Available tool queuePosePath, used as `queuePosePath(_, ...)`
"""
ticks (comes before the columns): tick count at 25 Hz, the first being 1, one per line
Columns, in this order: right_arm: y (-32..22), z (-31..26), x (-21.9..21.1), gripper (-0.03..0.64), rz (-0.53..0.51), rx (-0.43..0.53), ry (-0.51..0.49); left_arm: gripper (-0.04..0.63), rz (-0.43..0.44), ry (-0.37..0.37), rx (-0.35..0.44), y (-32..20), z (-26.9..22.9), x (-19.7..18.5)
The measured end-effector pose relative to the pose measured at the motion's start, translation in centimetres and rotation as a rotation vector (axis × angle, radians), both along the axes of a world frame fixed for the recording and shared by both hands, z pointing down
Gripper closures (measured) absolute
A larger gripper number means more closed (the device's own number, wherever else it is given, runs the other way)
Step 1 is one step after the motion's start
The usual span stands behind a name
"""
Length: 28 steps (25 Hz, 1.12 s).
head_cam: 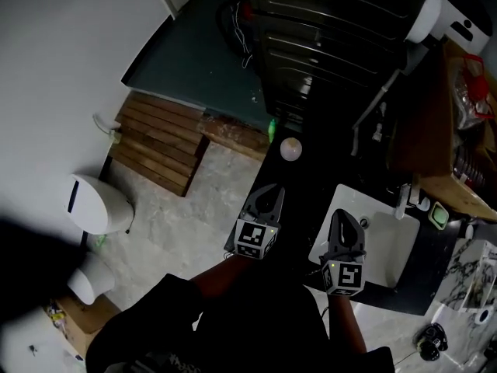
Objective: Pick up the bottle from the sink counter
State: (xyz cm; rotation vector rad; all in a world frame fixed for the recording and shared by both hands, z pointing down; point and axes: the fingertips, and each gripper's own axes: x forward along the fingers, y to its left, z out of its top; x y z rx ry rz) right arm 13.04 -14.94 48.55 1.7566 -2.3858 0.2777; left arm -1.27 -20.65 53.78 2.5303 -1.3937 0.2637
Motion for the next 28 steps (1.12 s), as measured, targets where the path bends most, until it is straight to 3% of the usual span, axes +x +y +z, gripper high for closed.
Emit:
queuePosePath(11,-4.6,3.0,-1.9,0.578,-0.017,-0.057,0.057,0.576,-0.005,-0.011,-0.063,-7.0,4.9,-0.3)
queuePosePath(16,-6.5,3.1,-3.0,0.578,-0.018,-0.057,0.041,0.422,0.054,-0.024,-0.093,-9.8,7.2,0.1)
queuePosePath(20,-7.0,4.3,-2.7,0.578,-0.017,-0.077,0.046,0.34,0.104,-0.066,-0.119,-11.5,9.4,0.8)
queuePosePath(24,-7.2,4.9,-2.1,0.578,-0.004,-0.111,0.058,0.292,0.149,-0.116,-0.131,-12.7,11.3,1.6)
queuePosePath(28,-6.8,5.8,-1.2,0.578,0.021,-0.129,0.062,0.255,0.168,-0.118,-0.162,-13.9,13.4,2.2)
